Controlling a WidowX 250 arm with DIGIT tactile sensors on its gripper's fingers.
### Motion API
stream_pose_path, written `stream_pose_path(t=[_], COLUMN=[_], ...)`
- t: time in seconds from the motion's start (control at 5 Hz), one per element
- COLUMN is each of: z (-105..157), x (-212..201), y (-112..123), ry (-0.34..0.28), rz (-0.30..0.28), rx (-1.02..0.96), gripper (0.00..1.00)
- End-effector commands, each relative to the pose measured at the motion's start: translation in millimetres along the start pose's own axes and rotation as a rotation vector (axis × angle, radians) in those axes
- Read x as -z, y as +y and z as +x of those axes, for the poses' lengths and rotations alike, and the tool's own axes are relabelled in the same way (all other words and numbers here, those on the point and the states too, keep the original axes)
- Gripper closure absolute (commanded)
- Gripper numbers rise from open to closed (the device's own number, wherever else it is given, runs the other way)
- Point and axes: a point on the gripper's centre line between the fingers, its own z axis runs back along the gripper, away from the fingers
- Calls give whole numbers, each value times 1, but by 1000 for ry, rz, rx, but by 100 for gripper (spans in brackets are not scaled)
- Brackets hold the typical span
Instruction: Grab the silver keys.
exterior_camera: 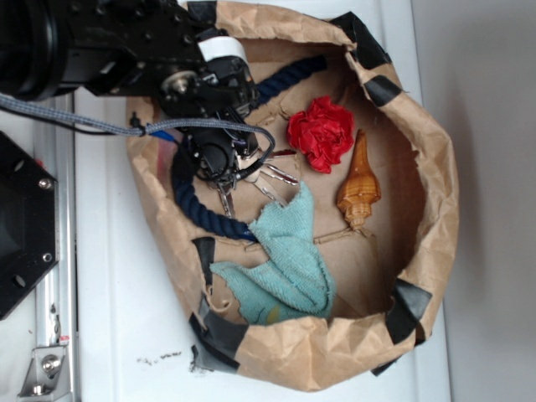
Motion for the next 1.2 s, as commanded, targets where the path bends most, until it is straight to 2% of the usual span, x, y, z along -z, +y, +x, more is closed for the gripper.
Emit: stream_pose_path(t=[0.0,0.2,0.4,0.6,0.8,1.0], z=[3,2,1,6,8,8], x=[-4,-18,-60,-110,-132,-129], y=[8,5,-9,-26,-38,-43], ry=[-5,16,12,-35,-39,-53], rz=[8,-27,-81,-157,-184,-153], rx=[-6,14,20,-10,-9,2], gripper=[100,100,100,100,100,100])
